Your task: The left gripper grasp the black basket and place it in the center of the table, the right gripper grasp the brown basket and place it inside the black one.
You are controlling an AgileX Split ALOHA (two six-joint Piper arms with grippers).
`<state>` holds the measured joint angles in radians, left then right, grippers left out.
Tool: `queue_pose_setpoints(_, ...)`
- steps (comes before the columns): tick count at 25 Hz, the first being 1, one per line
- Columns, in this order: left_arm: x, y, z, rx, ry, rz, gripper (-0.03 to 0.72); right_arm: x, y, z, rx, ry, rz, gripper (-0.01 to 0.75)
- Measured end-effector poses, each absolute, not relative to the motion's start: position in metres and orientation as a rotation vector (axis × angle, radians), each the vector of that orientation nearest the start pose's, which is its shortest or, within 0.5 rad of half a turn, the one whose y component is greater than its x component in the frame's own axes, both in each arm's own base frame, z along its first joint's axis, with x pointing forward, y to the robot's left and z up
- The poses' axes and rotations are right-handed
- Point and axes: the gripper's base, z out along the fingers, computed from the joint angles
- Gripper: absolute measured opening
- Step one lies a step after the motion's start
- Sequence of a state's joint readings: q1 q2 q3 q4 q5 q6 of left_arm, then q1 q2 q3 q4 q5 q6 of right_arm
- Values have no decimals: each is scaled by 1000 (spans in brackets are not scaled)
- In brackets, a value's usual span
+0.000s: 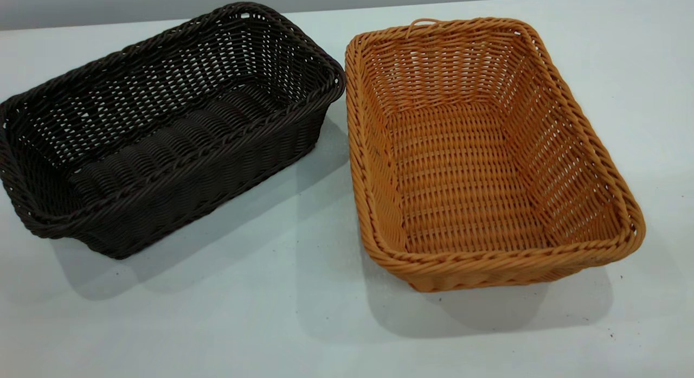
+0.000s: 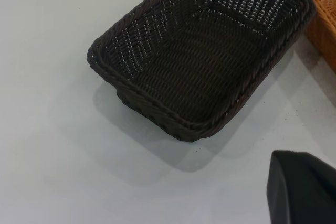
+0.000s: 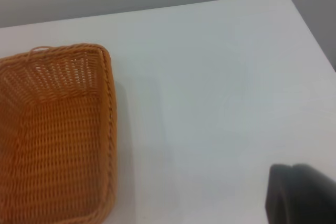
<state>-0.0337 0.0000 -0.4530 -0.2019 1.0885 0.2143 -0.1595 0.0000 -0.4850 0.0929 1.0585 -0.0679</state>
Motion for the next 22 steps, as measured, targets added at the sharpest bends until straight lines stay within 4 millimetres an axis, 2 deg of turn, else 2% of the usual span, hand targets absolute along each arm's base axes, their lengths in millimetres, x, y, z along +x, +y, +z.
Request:
queue_pose_setpoints(13,-1,-16,266,260,2087,-136,-1,-2,14,277,77,2023,70,0)
queue_pose_setpoints(17,8,-15,277,254,2105,-128,-1,-1,15,290,37,2013,102,0)
queue_pose_setpoints(22,26,-13,303,218,2119,-106,-1,15,12,319,21,2035,109,0)
